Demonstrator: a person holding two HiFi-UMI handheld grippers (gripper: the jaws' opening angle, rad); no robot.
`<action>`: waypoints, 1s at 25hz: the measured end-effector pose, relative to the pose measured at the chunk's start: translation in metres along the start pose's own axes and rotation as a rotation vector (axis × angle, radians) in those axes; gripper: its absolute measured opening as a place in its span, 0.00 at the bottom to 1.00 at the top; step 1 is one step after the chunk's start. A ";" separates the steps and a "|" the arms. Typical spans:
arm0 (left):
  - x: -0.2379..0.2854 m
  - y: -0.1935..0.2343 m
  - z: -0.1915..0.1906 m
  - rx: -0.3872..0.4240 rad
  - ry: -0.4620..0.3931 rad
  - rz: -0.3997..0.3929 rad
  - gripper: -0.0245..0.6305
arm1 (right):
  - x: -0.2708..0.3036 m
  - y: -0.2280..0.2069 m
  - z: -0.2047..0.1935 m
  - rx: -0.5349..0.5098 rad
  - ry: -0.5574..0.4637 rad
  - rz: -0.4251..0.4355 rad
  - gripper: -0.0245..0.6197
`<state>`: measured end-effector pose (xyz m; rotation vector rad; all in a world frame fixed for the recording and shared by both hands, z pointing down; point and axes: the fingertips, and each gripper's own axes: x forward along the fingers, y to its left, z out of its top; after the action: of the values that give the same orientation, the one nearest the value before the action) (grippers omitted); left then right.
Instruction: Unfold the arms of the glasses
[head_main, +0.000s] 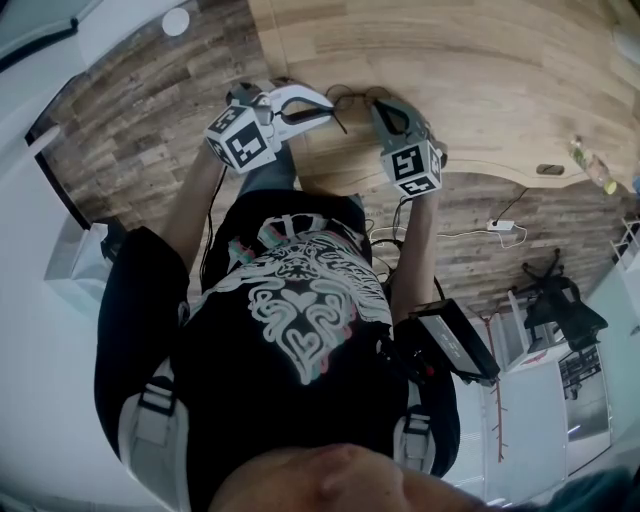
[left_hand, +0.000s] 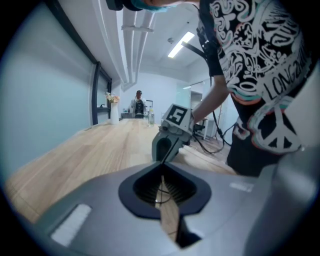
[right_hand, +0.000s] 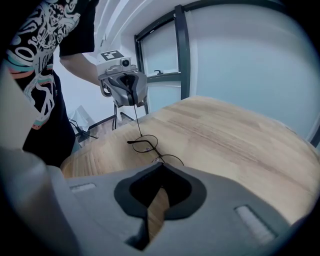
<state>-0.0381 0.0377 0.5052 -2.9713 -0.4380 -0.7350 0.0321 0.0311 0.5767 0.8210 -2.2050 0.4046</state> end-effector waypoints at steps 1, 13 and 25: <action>-0.001 0.000 0.000 0.000 0.003 0.003 0.04 | 0.000 0.000 0.000 0.000 0.000 -0.001 0.04; -0.007 -0.002 -0.004 -0.031 -0.015 0.027 0.04 | 0.000 0.000 0.000 0.008 0.024 -0.015 0.04; -0.006 0.000 -0.004 -0.010 -0.017 0.030 0.04 | 0.000 0.008 0.006 -0.036 0.074 0.037 0.04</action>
<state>-0.0449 0.0355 0.5058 -2.9884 -0.3906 -0.7121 0.0238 0.0340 0.5720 0.7350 -2.1553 0.4060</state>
